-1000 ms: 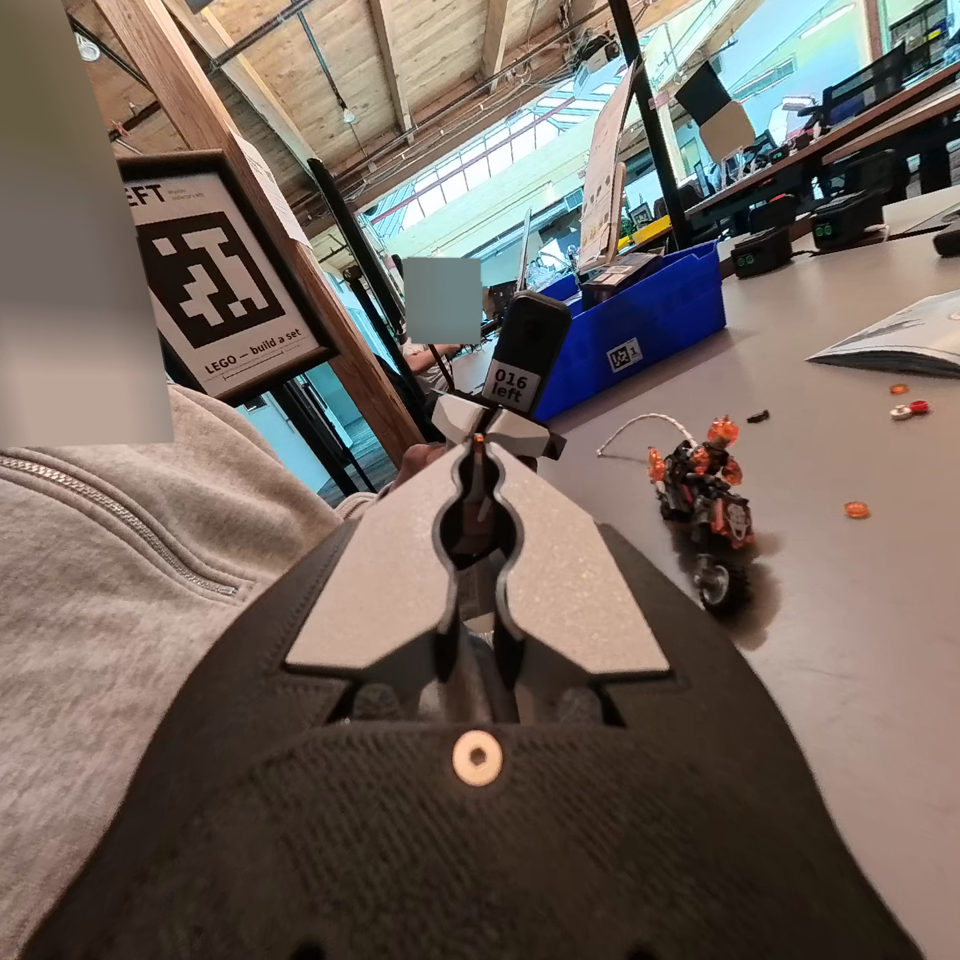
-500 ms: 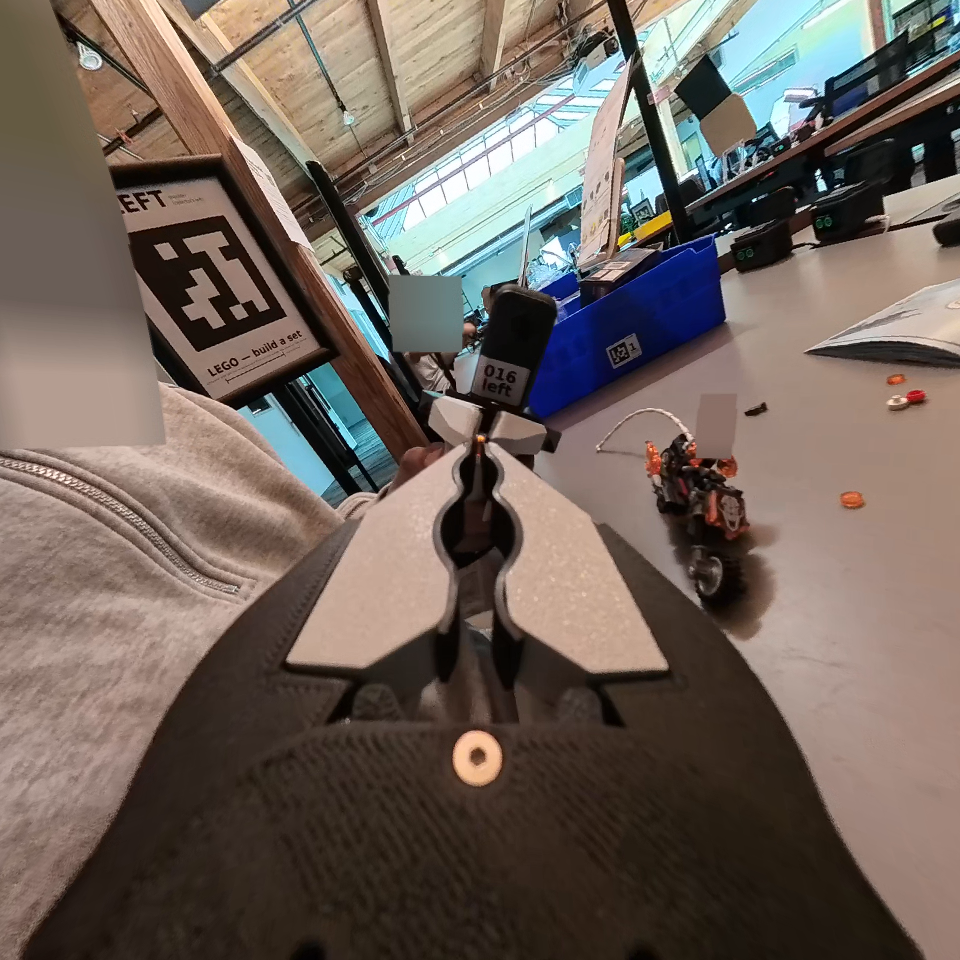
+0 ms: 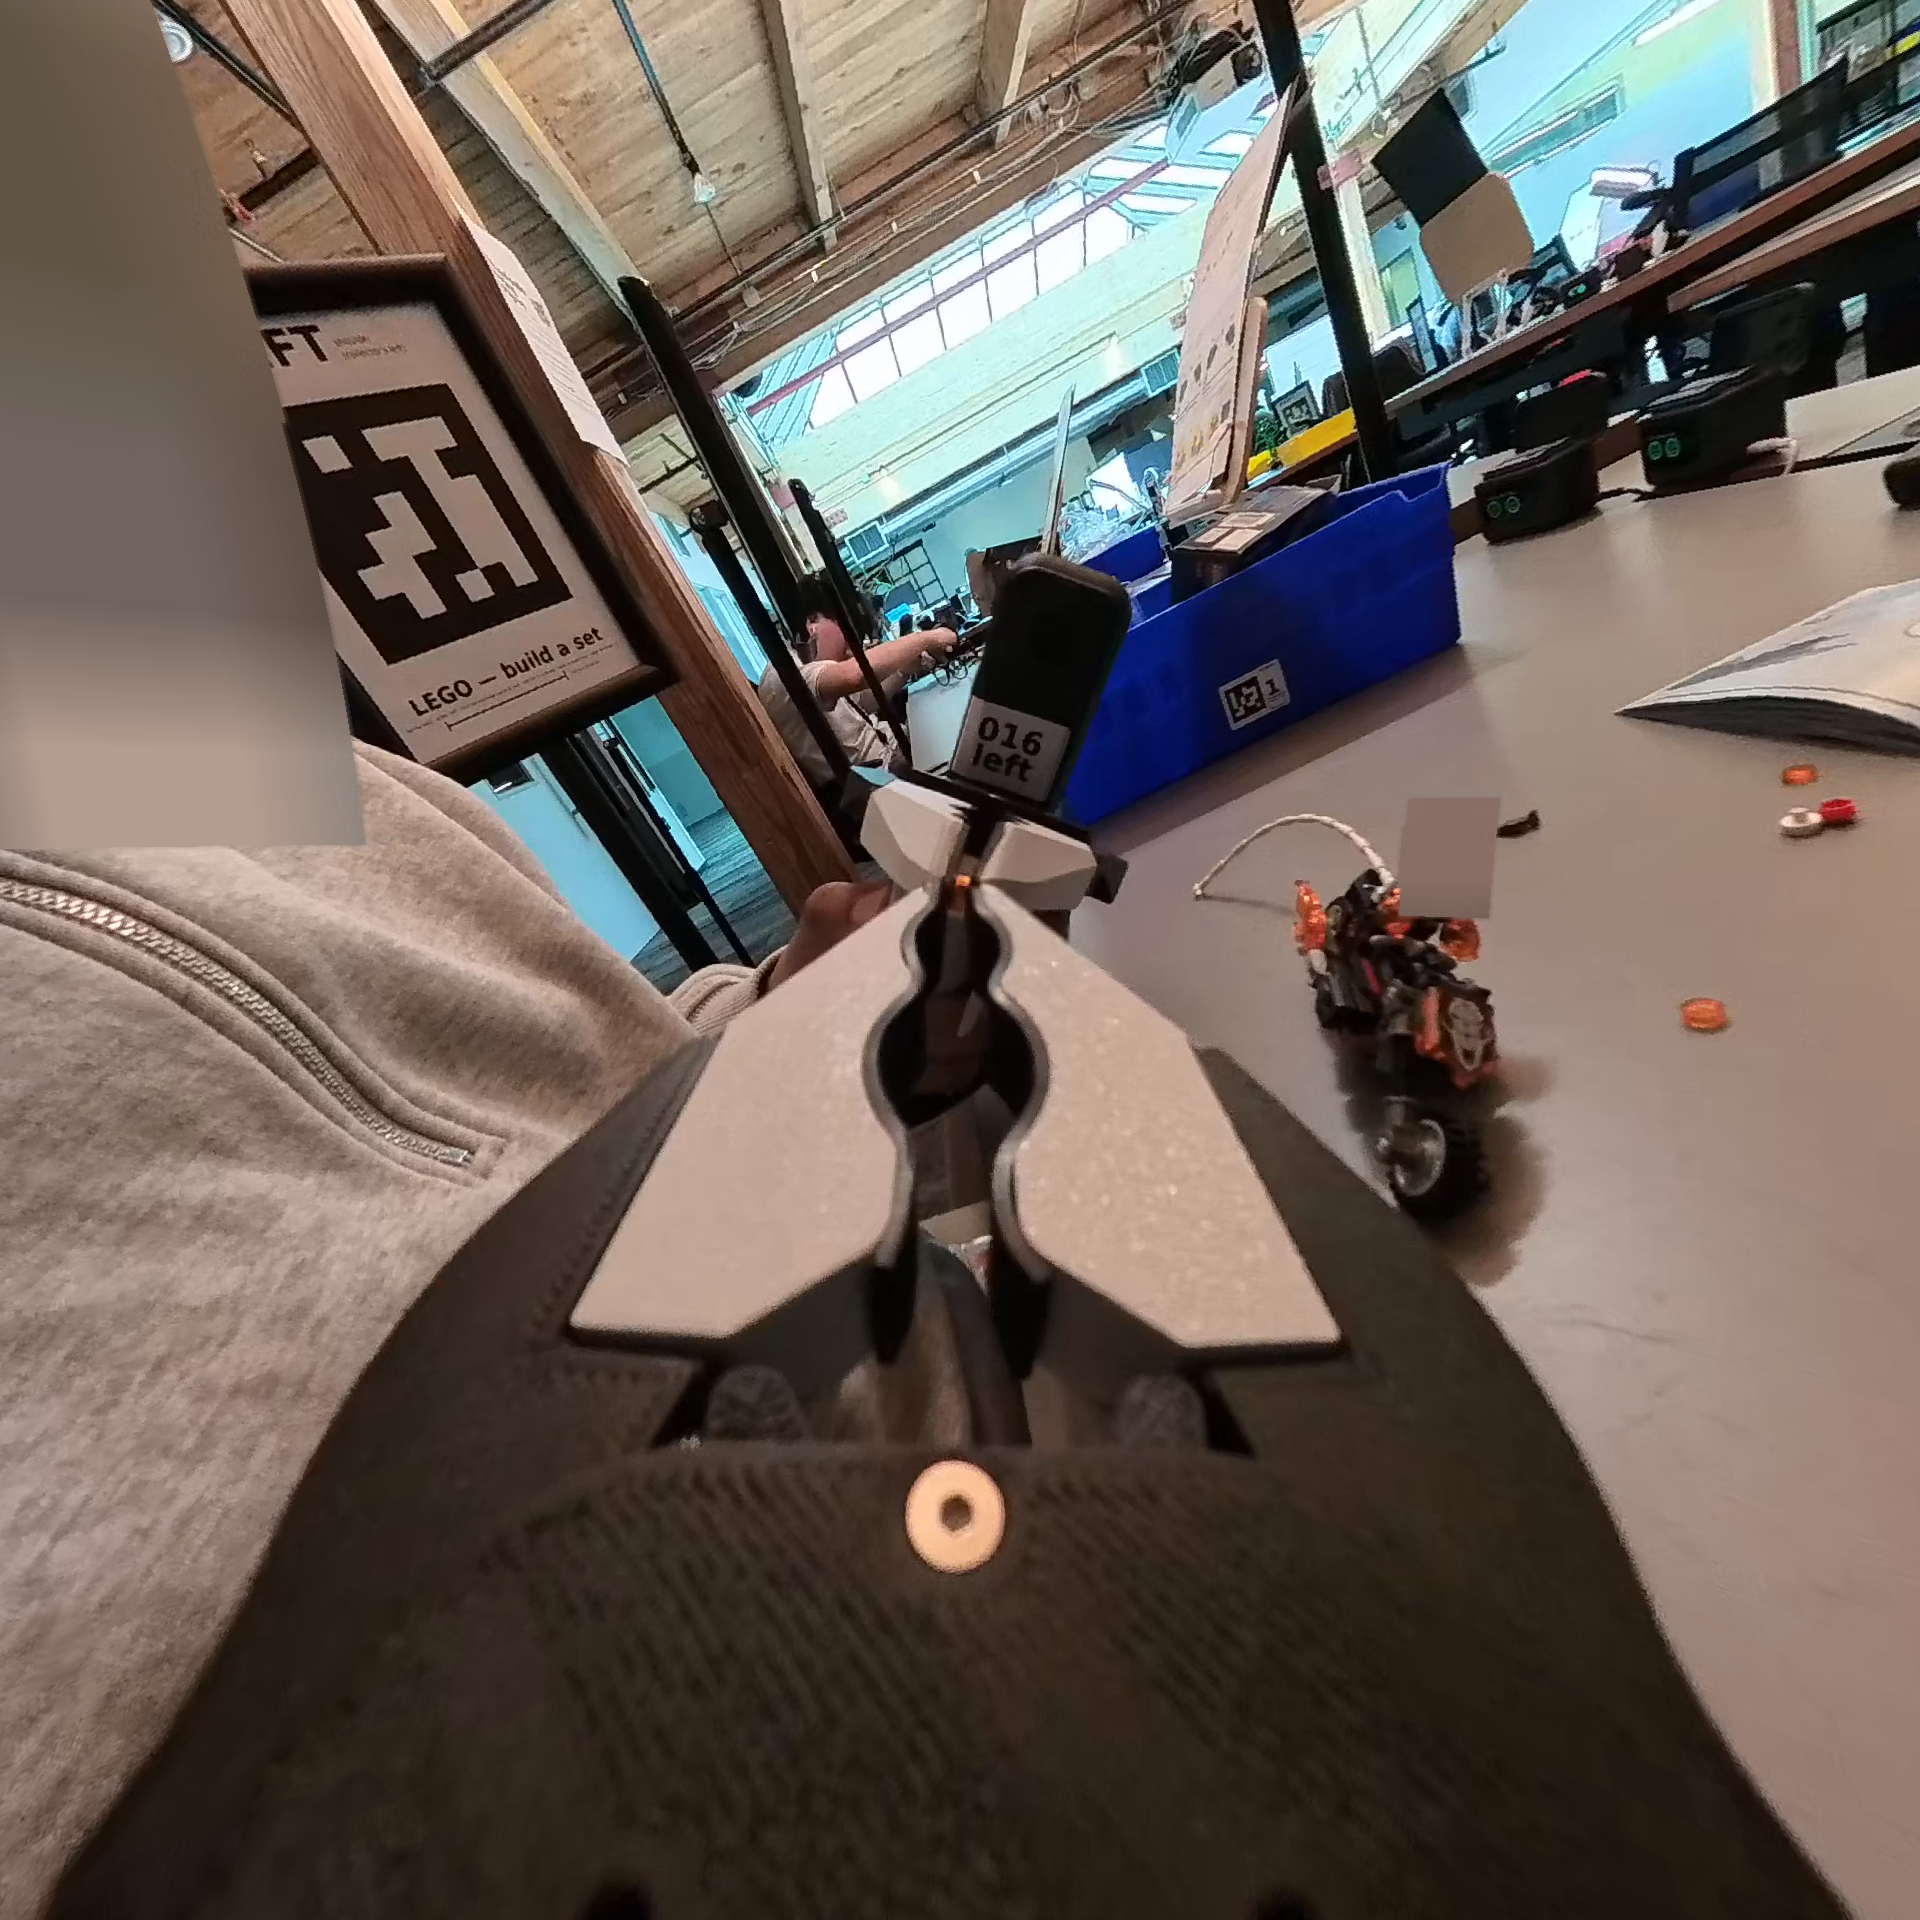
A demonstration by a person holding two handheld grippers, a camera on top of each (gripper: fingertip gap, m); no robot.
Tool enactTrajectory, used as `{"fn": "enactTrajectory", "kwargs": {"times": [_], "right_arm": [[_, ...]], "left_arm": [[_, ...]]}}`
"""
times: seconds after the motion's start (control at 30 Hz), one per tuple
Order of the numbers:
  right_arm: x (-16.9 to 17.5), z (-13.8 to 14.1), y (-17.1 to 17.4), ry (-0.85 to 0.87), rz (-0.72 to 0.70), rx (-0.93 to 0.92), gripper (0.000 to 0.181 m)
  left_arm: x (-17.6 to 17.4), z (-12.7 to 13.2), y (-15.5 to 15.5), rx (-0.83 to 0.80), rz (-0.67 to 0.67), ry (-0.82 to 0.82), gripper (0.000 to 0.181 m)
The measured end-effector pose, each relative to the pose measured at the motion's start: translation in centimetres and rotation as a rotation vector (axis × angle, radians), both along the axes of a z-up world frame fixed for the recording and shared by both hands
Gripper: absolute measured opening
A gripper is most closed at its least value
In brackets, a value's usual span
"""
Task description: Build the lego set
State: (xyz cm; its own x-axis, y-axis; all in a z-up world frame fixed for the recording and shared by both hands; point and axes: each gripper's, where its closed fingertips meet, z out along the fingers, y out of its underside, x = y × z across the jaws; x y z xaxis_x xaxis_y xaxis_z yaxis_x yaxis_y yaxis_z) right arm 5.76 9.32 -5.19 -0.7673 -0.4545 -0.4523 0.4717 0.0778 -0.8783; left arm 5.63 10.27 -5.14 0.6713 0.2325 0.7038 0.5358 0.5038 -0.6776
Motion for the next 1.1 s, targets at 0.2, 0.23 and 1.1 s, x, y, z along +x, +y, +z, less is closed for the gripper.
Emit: {"fn": "enactTrajectory", "kwargs": {"times": [0.2, 0.23, 1.1], "right_arm": [[-0.1, -0.1, 0.0, 0.031, -0.01, 0.015, 0.0], [-0.1, -0.2, 0.0, 0.038, -0.014, 0.018, 0.0], [-3.7, -8.3, -5.2, 1.489, -0.287, 0.211, 0.0]], "left_arm": [[-0.1, -0.1, 0.0, -0.005, 0.007, -0.002, 0.001], [-0.2, -0.2, 0.0, -0.014, 0.013, -0.001, 0.001], [-3.4, -9.3, -9.1, -1.068, 0.404, -0.076, 0.034]]}}
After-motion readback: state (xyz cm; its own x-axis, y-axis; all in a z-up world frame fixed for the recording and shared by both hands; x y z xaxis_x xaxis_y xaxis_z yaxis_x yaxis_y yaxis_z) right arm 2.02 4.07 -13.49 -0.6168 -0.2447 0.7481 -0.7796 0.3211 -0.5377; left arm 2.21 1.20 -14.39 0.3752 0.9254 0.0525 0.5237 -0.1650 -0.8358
